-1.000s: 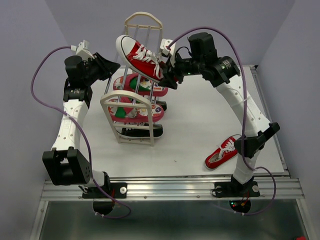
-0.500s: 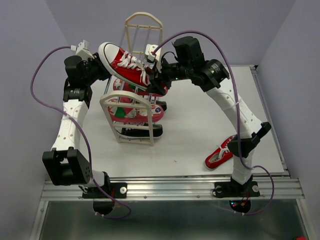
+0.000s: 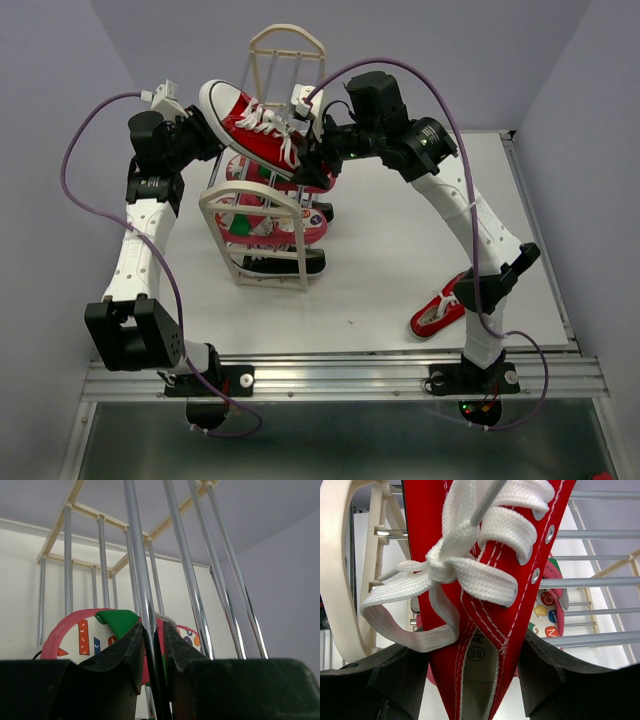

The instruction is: Place and organize the shoes onto the shoe shelf

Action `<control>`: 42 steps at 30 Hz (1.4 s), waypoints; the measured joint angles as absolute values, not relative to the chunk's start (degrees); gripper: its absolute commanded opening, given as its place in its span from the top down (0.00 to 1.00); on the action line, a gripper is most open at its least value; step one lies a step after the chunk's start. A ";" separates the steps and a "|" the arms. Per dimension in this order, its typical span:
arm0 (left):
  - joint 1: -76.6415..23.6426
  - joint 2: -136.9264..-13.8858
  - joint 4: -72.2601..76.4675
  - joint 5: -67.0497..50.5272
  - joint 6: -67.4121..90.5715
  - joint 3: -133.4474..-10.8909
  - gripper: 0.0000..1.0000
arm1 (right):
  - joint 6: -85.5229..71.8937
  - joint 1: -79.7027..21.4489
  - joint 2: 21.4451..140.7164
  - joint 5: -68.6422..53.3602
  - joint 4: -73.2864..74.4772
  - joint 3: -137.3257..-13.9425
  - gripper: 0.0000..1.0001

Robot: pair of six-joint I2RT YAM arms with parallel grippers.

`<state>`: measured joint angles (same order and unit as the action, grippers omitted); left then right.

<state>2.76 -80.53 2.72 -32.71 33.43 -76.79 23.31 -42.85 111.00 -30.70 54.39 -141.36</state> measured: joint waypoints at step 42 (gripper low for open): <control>6.02 -78.24 -7.51 -25.47 29.19 -79.37 0.09 | 25.34 -44.66 106.43 -35.86 36.38 -129.88 0.00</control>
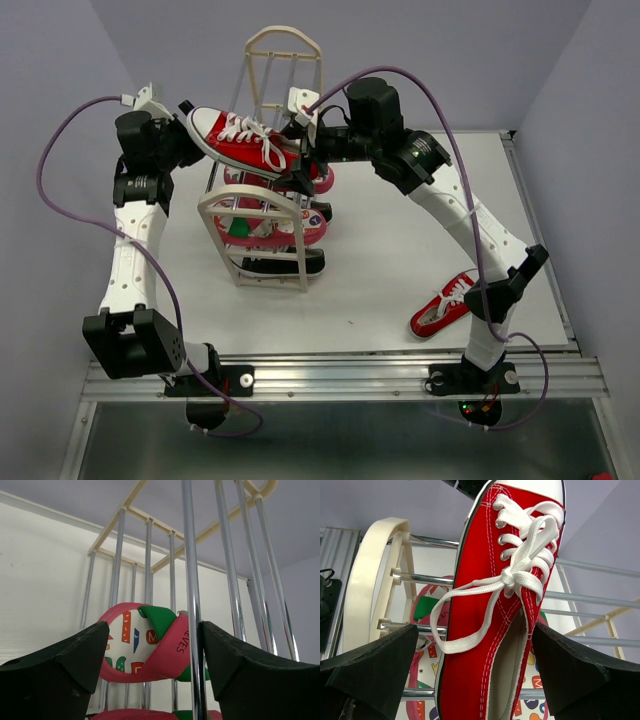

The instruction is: Place and organize the shoes onto the shoe shelf

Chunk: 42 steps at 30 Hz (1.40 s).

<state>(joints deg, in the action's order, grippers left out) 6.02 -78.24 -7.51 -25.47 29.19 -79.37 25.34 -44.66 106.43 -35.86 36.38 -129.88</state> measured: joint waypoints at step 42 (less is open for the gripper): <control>15.14 -88.27 -24.88 -2.04 22.85 -113.08 0.01 | 25.91 -44.66 102.28 -40.64 28.32 -122.08 0.00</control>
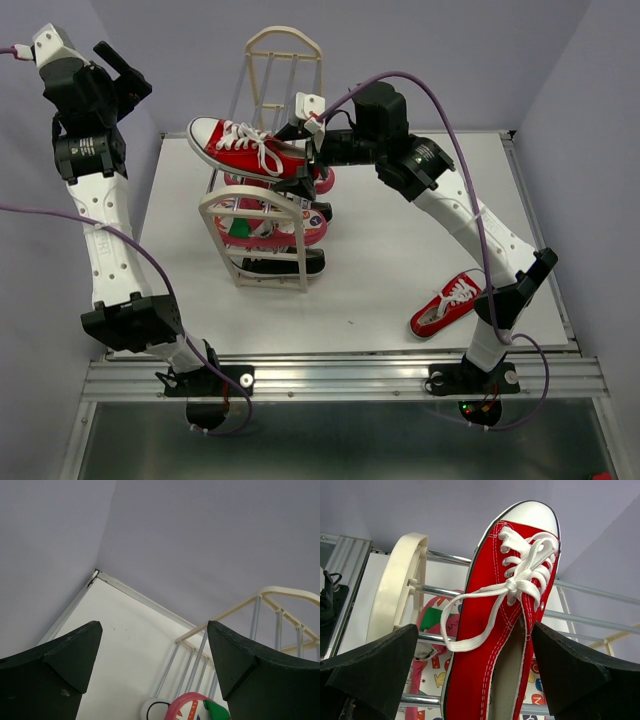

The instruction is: Place and organize the shoes onto the shoe shelf

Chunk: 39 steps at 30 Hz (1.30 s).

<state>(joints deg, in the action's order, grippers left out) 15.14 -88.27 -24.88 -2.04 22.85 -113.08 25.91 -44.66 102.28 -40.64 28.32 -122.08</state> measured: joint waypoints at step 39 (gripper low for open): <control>15.25 -75.22 -14.61 -8.99 22.81 -88.55 0.01 | -26.92 -20.01 75.44 27.92 39.75 -83.64 0.00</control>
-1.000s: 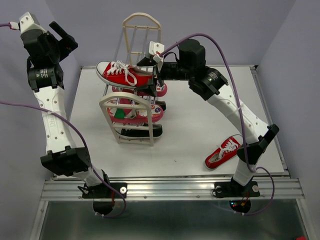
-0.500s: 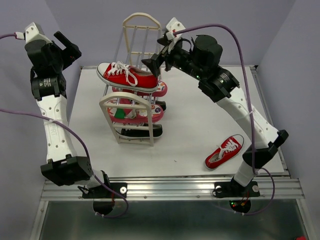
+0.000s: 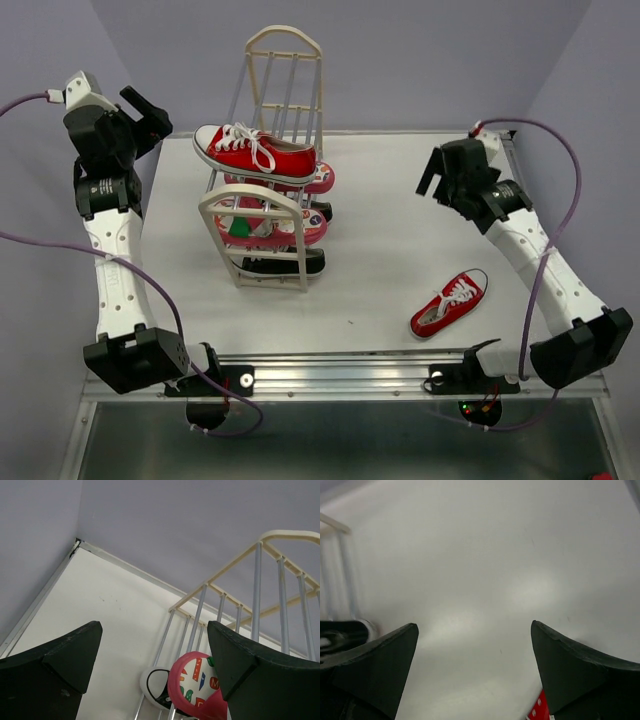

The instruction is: Place and organize the shoes onto the shoe shelf

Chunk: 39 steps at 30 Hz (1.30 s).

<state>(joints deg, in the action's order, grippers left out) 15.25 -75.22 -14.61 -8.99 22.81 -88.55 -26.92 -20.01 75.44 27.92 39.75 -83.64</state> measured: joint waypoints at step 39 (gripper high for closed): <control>15.25 -82.37 -11.81 -11.38 23.88 -84.49 0.01 | -55.59 -20.21 68.71 10.02 54.83 -37.87 0.95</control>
<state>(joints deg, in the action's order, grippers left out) 15.25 -82.37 -11.81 -11.38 23.88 -84.49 -55.59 -20.21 68.71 10.02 54.83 -37.87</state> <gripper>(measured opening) 0.989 0.222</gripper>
